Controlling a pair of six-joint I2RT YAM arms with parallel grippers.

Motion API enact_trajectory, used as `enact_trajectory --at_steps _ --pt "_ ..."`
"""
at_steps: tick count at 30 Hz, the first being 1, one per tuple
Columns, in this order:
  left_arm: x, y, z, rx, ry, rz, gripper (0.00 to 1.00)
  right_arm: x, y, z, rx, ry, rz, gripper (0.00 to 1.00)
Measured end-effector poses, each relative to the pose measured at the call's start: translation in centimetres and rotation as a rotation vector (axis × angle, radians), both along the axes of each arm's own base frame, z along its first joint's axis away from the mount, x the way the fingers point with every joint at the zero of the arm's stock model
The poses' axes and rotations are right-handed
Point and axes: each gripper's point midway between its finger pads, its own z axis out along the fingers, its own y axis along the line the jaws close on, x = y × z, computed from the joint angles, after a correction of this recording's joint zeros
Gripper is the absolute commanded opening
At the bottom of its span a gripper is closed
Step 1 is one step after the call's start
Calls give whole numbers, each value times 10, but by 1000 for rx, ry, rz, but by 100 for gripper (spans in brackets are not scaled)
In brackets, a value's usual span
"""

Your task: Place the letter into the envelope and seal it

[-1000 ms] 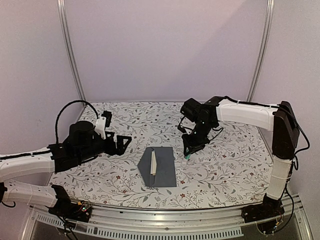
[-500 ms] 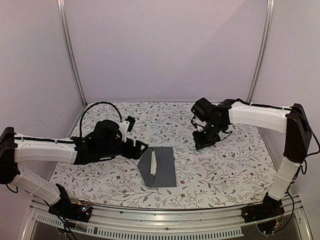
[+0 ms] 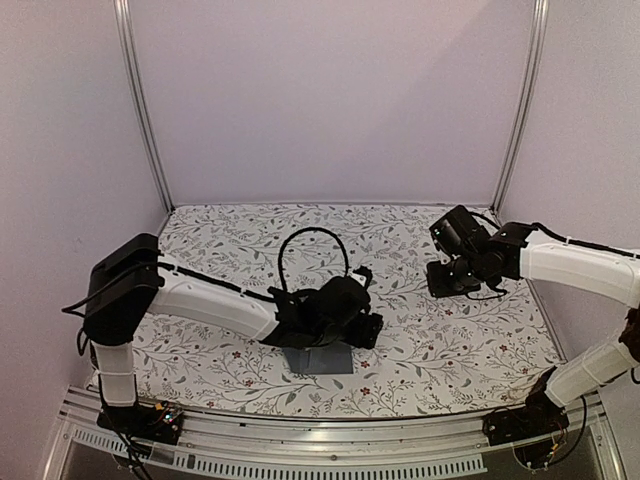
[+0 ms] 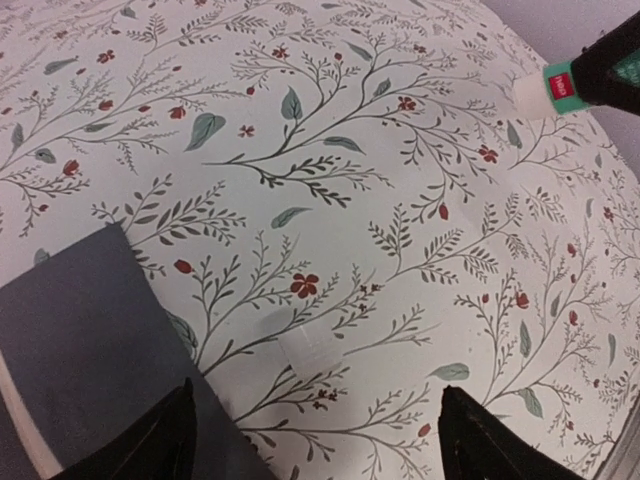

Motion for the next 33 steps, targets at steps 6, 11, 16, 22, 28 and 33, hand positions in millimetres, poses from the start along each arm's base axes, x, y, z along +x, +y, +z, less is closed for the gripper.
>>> enact_trajectory --at_steps 6,11,16,22,28,33 --pt "4 -31 -38 85 16 60 78 -6 -7 7 33 -47 -16 0" --pt "10 -32 -49 146 0 123 68 -13 -13 10 52 -63 -17 0" --pt "14 -33 -51 168 -8 167 58 -16 -13 18 84 -84 -10 0" --pt "11 -28 -68 211 -13 189 46 -19 -14 25 105 -100 -6 0" --pt "10 -28 -66 210 -22 205 33 -19 -14 26 106 -100 -5 0" --pt "7 -30 -66 209 -23 203 29 -19 -14 25 106 -100 -3 0"
